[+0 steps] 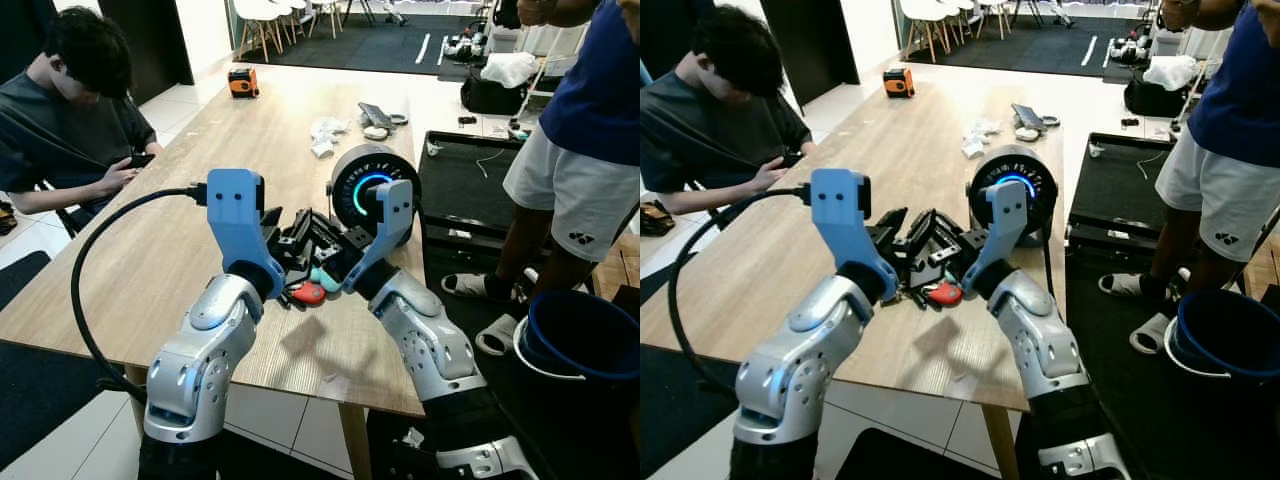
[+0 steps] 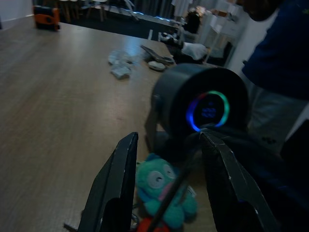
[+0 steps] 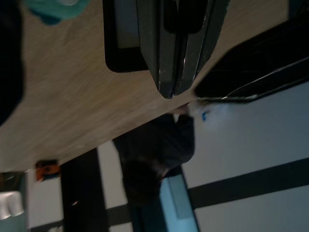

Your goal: Hang keys on a hook

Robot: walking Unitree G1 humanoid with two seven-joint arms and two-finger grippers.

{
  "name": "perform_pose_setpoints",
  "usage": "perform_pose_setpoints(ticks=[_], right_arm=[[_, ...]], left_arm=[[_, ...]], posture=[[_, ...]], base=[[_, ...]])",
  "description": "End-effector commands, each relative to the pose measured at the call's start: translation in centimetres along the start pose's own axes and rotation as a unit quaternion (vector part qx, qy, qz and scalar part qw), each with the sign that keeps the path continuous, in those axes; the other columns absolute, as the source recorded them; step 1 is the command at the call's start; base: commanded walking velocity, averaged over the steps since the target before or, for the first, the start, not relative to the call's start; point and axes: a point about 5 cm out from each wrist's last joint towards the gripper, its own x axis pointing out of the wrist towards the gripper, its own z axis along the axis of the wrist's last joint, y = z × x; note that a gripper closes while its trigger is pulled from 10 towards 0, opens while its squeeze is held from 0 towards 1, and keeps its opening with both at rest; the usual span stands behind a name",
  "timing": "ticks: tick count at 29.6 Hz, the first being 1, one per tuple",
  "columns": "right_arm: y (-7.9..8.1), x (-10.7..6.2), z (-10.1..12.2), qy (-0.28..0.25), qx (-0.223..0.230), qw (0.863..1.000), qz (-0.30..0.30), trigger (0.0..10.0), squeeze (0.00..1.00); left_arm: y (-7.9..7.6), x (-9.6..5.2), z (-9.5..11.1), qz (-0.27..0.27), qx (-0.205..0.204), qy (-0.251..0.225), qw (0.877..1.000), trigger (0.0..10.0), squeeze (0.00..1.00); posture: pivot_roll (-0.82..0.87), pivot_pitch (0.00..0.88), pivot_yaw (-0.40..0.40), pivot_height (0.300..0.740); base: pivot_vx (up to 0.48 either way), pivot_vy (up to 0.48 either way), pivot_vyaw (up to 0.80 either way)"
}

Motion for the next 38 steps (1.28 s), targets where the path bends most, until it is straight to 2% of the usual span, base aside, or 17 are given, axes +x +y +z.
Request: perform_pose_setpoints(ticks=[1, 7, 9, 14, 15, 17, 21, 25, 30, 35, 38], right_arm=[[-0.2, -0.3, 0.6, -0.015, -0.009, 1.000, -0.010, 10.0, 0.00], [-2.2, -1.8, 1.1, -0.010, -0.030, 0.998, -0.055, 10.0, 0.00], [-2.4, -2.0, 1.1, -0.009, -0.033, 0.998, -0.059, 10.0, 0.00], [-2.9, -2.6, 1.5, -0.010, -0.036, 0.997, -0.067, 10.0, 0.00], [-2.9, -2.6, 1.6, -0.011, -0.033, 0.997, -0.067, 10.0, 0.00], [-2.6, -2.5, 1.7, -0.014, -0.021, 0.998, -0.054, 10.0, 0.00], [-2.3, -2.2, 1.7, -0.013, -0.014, 0.999, -0.044, 10.0, 0.00], [-1.6, -1.6, 1.7, -0.016, 0.002, 0.999, -0.029, 10.0, 0.00], [-1.1, -1.3, 1.5, -0.010, 0.010, 1.000, -0.014, 10.0, 0.00], [-0.6, -1.1, 1.1, -0.002, 0.016, 1.000, -0.001, 10.0, 0.00], [0.0, -1.0, 0.8, 0.005, 0.021, 1.000, 0.014, 10.0, 0.00]], left_arm=[[0.9, -0.2, -0.3, 0.012, -0.002, 0.010, 1.000, 10.0, 0.00], [1.5, -0.1, 0.4, 0.020, -0.021, -0.004, 1.000, 10.0, 0.00], [1.5, -0.1, 0.5, 0.020, -0.022, -0.005, 1.000, 10.0, 0.00], [1.5, -0.2, 0.1, -0.011, -0.010, 0.006, 1.000, 10.0, 0.00], [1.3, -0.3, -0.3, -0.031, -0.002, 0.014, 0.999, 10.0, 0.00], [0.5, -0.8, -1.1, -0.082, 0.019, 0.028, 0.996, 10.0, 0.00], [-0.5, -1.0, -1.5, -0.111, 0.034, 0.026, 0.993, 10.0, 0.00], [-2.0, -1.1, -1.7, -0.151, 0.069, 0.014, 0.986, 10.0, 0.00], [-2.4, -0.8, -1.6, -0.151, 0.079, 0.006, 0.985, 10.0, 0.00], [-2.2, -0.4, -1.6, -0.127, 0.099, -0.006, 0.987, 10.0, 0.00], [-1.6, -0.2, -1.5, -0.099, 0.120, -0.018, 0.988, 10.0, 0.00]], posture=[[0.11, 0.163, 0.041, 0.740], [0.10, 0.168, 0.046, 0.740], [0.10, 0.168, 0.046, 0.740], [0.09, 0.171, 0.050, 0.740], [0.09, 0.171, 0.052, 0.740], [0.08, 0.166, 0.054, 0.740], [0.08, 0.164, 0.053, 0.740], [0.08, 0.162, 0.044, 0.740], [0.09, 0.164, 0.038, 0.740], [0.09, 0.163, 0.037, 0.740], [0.09, 0.163, 0.037, 0.740]], base=[[0.000, 0.000, 0.00], [0.000, 0.000, 0.00], [0.000, 0.000, 0.00], [0.000, 0.000, 0.00], [0.000, 0.000, 0.00], [0.000, 0.000, 0.00], [0.000, 0.000, 0.00], [0.000, 0.000, 0.00], [0.000, 0.000, 0.00], [0.000, 0.000, 0.00], [0.000, 0.000, 0.00]])
